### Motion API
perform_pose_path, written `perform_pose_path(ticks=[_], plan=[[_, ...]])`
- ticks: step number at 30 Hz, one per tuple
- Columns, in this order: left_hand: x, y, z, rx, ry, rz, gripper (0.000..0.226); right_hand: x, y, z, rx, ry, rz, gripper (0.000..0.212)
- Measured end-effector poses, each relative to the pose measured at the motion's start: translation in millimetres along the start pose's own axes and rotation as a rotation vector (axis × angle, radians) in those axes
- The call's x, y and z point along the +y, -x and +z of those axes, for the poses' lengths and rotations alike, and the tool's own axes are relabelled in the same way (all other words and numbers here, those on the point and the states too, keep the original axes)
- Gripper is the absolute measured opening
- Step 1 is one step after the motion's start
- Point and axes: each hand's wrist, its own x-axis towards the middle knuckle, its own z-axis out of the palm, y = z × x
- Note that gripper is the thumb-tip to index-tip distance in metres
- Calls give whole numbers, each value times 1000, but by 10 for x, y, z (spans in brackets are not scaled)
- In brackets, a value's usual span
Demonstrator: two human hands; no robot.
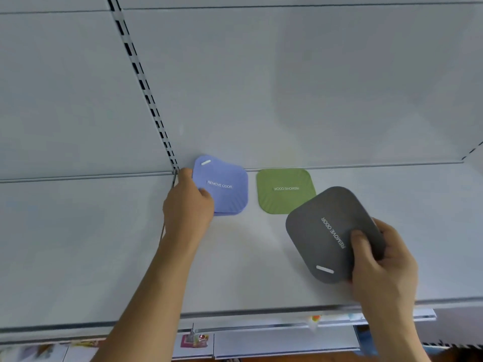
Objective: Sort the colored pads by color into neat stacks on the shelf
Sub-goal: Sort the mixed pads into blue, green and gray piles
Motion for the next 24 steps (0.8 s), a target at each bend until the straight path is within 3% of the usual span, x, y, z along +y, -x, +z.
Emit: perform_pose_path(ticks=[5,12,19,24], plan=[[-87,72,-25,-7,-142,59,45,-61,-55,119,-12,3,-14,19],[-129,78,95,81,-301,151,44,-54,-108,147,-10,40,-17,23],[321,536,470,29,-111,598,28,-23,-443,-171,91,-25,55,21],[549,1013,741,20,-114,680,28,-80,-1018,-142,59,-123,72,25]])
